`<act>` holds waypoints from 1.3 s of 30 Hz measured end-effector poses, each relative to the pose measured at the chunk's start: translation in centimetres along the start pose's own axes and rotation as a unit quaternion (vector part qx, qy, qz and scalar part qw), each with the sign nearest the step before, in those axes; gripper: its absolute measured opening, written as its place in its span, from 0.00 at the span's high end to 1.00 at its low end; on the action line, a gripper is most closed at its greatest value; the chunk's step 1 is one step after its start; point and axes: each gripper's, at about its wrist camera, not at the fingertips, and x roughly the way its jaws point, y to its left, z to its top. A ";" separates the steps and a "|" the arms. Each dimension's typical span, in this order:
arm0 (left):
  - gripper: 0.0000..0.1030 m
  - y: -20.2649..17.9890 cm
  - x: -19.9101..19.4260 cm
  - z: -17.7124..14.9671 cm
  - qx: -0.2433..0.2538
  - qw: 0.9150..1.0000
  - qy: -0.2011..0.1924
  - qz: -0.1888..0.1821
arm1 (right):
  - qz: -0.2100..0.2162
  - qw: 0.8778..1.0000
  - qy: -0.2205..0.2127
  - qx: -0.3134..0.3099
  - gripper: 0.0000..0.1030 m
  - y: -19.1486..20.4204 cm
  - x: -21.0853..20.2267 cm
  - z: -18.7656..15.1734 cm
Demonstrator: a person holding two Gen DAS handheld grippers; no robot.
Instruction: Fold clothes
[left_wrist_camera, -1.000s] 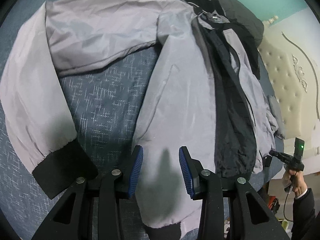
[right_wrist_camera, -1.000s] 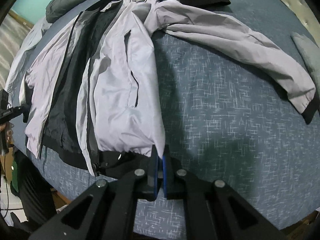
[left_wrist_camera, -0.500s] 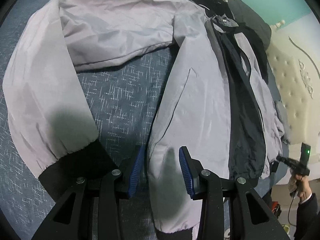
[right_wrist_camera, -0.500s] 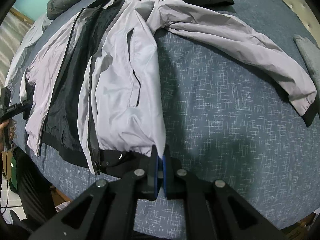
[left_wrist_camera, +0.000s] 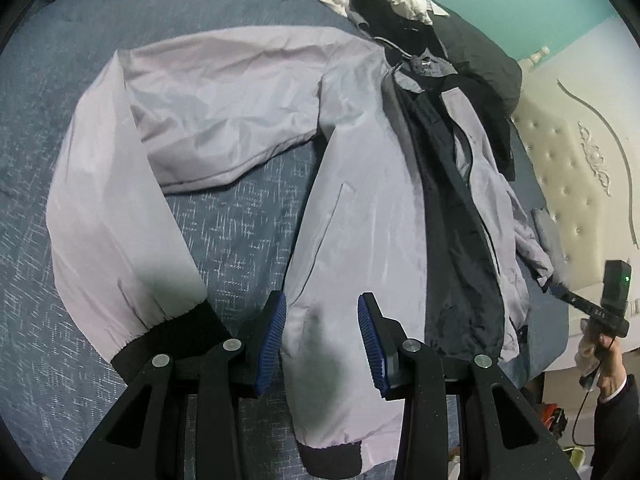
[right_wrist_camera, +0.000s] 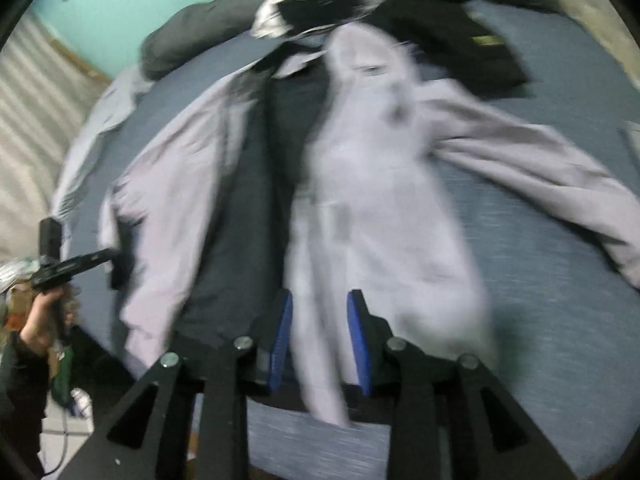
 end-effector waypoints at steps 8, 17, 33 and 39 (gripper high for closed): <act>0.60 -0.4 -2.3 1.2 0.016 1.000 -0.020 0.002 | 0.083 0.992 0.088 -0.039 0.69 9.0 9.9 -0.7; 0.60 0.0 -2.4 2.0 0.021 0.999 -0.025 -0.007 | 0.117 0.987 0.109 0.000 0.69 12.0 15.9 -0.4; 0.59 0.6 -0.9 2.0 0.006 1.000 -0.024 -0.018 | 0.121 0.989 0.082 -0.025 0.98 14.3 17.6 0.7; 0.57 0.1 -0.4 1.8 0.011 1.000 -0.016 -0.018 | 0.105 0.993 0.039 -0.027 0.98 12.1 13.7 3.0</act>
